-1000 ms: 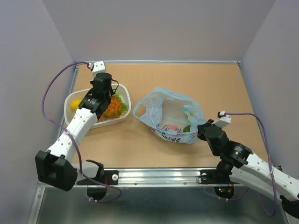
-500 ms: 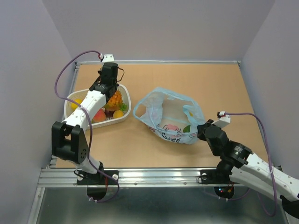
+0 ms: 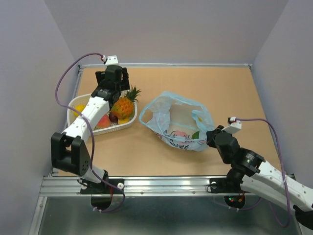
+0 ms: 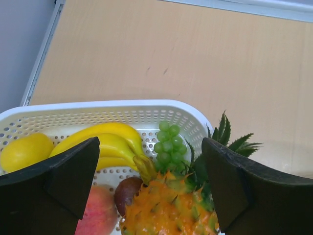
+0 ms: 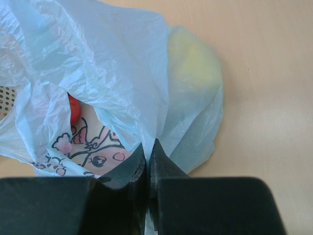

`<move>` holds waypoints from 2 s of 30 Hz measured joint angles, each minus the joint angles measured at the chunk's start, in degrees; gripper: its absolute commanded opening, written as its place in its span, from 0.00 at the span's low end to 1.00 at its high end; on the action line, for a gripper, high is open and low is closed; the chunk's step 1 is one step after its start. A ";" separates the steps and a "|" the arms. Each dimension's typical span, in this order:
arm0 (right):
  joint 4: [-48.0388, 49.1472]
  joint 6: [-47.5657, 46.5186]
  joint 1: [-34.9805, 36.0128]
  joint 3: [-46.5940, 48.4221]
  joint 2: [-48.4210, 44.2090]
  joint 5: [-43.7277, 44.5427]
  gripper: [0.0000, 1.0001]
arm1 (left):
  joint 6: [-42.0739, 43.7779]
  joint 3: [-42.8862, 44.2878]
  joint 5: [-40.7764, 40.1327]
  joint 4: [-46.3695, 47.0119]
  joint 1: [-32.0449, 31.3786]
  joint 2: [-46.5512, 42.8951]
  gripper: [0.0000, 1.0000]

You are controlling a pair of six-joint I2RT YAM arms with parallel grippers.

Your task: Untie the knot of the plastic bag and take out the fruit

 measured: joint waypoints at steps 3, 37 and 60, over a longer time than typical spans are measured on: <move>0.00 0.07 0.00 0.00 0.33 0.00 0.08 | -1.20 -0.61 0.48 -1.44 -1.68 -5.09 0.96; -12.09 29.29 0.00 -7.58 0.02 -4.13 0.17 | -22.88 -1.90 0.22 2.27 -58.34 14.25 0.90; -11.30 38.58 0.00 -8.76 12.96 -3.96 0.17 | -24.68 -9.31 -1.97 14.14 -55.60 12.74 0.94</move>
